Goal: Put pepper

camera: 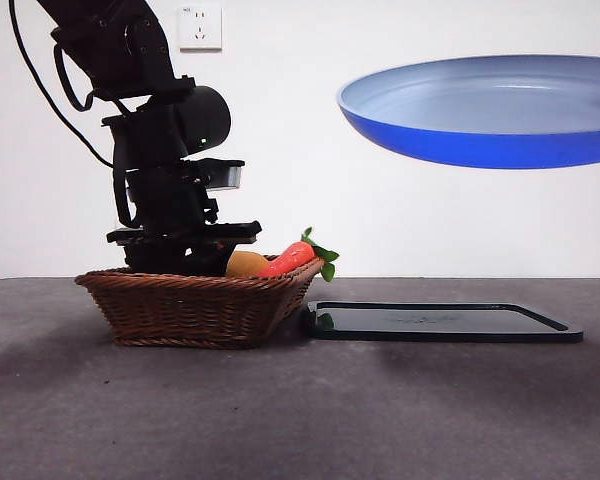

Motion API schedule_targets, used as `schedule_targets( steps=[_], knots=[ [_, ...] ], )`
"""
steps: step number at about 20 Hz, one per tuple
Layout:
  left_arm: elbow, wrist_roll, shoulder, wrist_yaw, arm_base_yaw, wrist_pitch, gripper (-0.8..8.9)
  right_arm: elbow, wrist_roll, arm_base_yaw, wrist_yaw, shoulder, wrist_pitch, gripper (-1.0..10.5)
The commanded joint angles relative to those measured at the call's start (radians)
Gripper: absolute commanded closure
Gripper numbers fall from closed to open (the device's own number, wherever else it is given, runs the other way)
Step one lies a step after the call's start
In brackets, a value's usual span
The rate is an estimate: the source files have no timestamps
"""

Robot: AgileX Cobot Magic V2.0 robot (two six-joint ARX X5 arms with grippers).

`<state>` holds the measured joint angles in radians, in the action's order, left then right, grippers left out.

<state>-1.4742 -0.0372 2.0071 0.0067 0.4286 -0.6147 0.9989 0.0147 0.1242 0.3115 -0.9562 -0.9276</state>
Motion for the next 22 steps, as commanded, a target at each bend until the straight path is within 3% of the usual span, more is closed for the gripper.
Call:
schedule_targets(
  steps=[1, 9, 17, 22],
  knots=[
    [-0.026, -0.011, -0.011, -0.006, 0.003, 0.010, 6.88, 0.022, 0.005, 0.000, 0.004, -0.005, 0.014, 9.4],
    [-0.040, -0.008, -0.157, 0.022, 0.010, -0.042, 6.88, 0.022, 0.013, 0.000, 0.002, -0.011, 0.016, 9.4],
    [-0.040, 0.011, -0.405, 0.312, 0.102, -0.140, 6.88, 0.021, 0.087, 0.002, 0.009, -0.246, 0.091, 9.4],
    [-0.039, -0.019, -0.371, 0.318, 0.237, -0.185, 6.88, 0.021, 0.145, 0.003, 0.159, -0.370, 0.161, 9.4]
  ],
)
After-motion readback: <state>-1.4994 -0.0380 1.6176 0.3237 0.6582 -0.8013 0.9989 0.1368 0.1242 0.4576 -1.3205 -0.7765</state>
